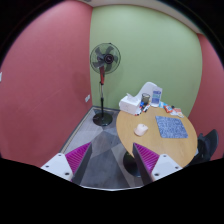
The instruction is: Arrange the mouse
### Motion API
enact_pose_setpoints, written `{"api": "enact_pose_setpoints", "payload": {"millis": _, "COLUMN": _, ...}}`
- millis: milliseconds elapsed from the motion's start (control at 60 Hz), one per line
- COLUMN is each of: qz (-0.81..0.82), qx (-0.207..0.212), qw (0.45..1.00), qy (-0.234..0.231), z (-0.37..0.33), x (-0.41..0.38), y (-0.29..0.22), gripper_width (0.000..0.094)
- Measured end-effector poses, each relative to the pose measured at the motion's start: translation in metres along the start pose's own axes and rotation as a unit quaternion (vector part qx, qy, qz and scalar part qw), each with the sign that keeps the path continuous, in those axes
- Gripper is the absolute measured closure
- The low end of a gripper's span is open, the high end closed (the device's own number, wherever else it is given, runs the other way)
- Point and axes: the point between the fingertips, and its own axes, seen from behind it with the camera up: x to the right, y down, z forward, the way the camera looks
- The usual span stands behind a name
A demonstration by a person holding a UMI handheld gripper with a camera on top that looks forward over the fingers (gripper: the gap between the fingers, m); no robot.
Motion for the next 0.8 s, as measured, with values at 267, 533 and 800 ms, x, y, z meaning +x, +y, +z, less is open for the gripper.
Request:
{"api": "enact_pose_setpoints", "payload": {"millis": 267, "qz": 0.015, "qx": -0.043, "qw": 0.998, "qy": 0.036, "z": 0.021, "x": 0.039, "y": 0.054, "gripper_width": 0.0105}}
{"api": "enact_pose_setpoints", "payload": {"millis": 533, "qz": 0.029, "qx": -0.055, "qw": 0.995, "qy": 0.078, "z": 0.099, "x": 0.113, "y": 0.081, "gripper_width": 0.0107}}
{"api": "enact_pose_setpoints", "payload": {"millis": 800, "qz": 0.067, "qx": -0.022, "qw": 0.995, "qy": 0.065, "z": 0.247, "x": 0.159, "y": 0.041, "gripper_width": 0.0104}}
